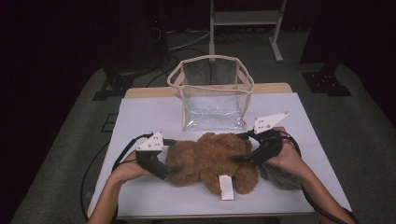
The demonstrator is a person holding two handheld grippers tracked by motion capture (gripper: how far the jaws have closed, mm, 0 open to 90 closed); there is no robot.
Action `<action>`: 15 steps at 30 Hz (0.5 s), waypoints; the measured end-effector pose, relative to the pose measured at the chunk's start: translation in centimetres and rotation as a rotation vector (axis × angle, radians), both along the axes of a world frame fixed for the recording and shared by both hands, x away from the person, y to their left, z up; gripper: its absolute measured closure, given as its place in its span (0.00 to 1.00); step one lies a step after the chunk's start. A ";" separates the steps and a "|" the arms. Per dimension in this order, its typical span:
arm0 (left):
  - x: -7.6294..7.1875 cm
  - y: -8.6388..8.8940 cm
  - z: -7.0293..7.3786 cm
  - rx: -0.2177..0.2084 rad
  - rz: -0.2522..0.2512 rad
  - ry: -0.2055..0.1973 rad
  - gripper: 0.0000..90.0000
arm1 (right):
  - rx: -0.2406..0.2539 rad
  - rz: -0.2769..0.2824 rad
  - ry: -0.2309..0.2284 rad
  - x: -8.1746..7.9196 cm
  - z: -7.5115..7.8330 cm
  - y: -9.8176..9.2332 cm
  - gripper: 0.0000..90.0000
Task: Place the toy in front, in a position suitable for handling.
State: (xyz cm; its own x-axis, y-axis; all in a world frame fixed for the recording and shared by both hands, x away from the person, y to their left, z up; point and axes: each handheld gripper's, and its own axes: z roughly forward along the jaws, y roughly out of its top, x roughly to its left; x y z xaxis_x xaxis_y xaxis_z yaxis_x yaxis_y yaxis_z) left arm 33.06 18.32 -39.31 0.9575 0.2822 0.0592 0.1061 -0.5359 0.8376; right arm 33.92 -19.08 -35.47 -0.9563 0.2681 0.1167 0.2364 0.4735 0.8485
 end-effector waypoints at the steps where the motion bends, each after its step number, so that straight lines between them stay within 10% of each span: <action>1: 0.1 -0.1 -0.3 0.008 -0.008 0.005 0.04 | -0.013 -0.001 -0.011 0.0 -0.1 0.2 0.18; 8: 0.1 -0.6 -1.2 0.022 -0.027 0.033 0.04 | -0.022 -0.010 -0.026 0.3 -0.8 0.8 0.18; 15: -0.3 -0.6 -0.5 0.025 0.003 0.001 0.40 | -0.044 -0.083 -0.032 0.3 -1.2 1.0 0.46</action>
State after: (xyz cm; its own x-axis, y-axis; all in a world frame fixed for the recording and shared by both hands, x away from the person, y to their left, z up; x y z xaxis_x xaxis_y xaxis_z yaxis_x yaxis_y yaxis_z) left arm 32.75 17.70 -39.78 0.9566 0.2838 0.0656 0.1085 -0.5562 0.8239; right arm 34.19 -18.10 -36.71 -0.9336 0.3507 0.0731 0.2496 0.4904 0.8350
